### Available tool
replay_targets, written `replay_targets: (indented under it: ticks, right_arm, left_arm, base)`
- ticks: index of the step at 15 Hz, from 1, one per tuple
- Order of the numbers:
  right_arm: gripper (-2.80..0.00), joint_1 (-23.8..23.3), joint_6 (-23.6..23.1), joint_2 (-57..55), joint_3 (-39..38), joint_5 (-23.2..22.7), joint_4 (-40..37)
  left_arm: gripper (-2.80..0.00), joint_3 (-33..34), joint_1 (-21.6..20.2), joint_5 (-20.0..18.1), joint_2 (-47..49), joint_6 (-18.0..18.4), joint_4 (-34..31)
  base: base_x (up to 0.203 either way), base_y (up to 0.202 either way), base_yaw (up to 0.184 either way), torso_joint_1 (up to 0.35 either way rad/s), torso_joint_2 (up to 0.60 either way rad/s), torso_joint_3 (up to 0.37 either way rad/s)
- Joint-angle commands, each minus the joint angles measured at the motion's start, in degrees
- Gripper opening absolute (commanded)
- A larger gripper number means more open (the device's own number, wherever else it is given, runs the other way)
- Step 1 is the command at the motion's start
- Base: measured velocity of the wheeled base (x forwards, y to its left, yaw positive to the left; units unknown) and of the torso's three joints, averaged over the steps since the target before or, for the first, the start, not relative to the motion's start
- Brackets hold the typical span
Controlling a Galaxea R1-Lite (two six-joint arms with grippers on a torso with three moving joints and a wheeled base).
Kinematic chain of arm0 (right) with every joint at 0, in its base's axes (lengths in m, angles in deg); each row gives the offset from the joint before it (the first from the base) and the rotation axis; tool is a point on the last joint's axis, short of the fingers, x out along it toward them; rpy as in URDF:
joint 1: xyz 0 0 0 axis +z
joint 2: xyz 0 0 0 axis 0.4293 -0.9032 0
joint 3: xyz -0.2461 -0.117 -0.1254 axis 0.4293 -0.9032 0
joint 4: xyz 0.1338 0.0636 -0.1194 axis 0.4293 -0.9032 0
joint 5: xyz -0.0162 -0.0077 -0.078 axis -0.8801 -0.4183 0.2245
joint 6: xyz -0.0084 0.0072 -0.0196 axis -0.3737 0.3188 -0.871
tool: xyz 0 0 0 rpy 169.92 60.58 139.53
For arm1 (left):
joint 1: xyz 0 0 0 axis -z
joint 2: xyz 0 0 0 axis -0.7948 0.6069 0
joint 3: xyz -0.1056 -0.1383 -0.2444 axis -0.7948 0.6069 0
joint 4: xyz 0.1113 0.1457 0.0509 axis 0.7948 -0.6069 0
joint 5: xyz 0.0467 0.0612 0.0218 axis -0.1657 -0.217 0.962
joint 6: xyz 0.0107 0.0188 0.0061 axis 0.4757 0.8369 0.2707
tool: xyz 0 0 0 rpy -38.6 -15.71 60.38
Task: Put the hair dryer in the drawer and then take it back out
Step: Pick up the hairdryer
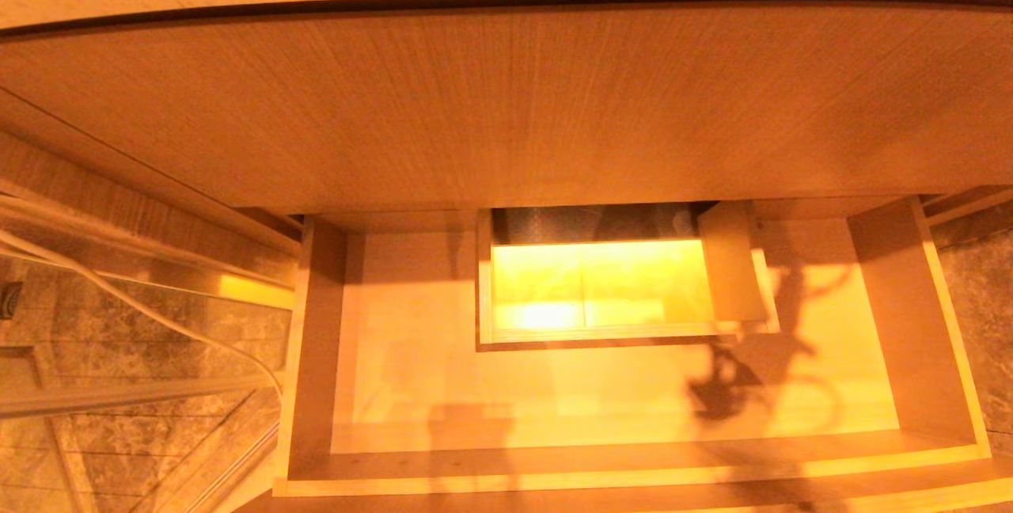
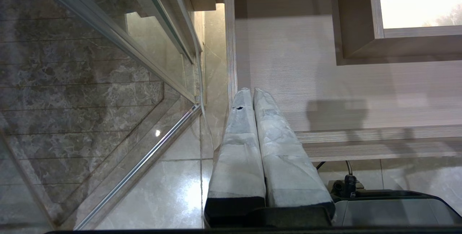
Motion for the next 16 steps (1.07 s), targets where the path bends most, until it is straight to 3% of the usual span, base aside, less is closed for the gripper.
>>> replay_targets:
  ticks: [1, 9, 16]
  right_arm:
    - [-2.8, -0.32, -0.24, 5.83, -1.96, 0.07, 0.01]
    - [-2.8, -0.79, -1.0, 17.26, -6.74, 0.37, 0.08]
    - [-2.8, -1.2, -2.97, 23.18, -10.12, 5.22, -0.85]
  left_arm:
    - [-2.8, 0.0, 0.0, 0.01, 0.0, -0.03, 0.03]
    - [-2.8, 0.0, 0.0, 0.01, 0.0, -0.03, 0.03]
    - [-2.8, 0.0, 0.0, 0.01, 0.0, -0.03, 0.03]
  base:
    - [0.0, 0.0, 0.0, 0.0, 0.0, 0.0]
    - [0.0, 0.0, 0.0, 0.0, 0.0, 0.0]
    - [0.0, 0.0, 0.0, 0.0, 0.0, 0.0]
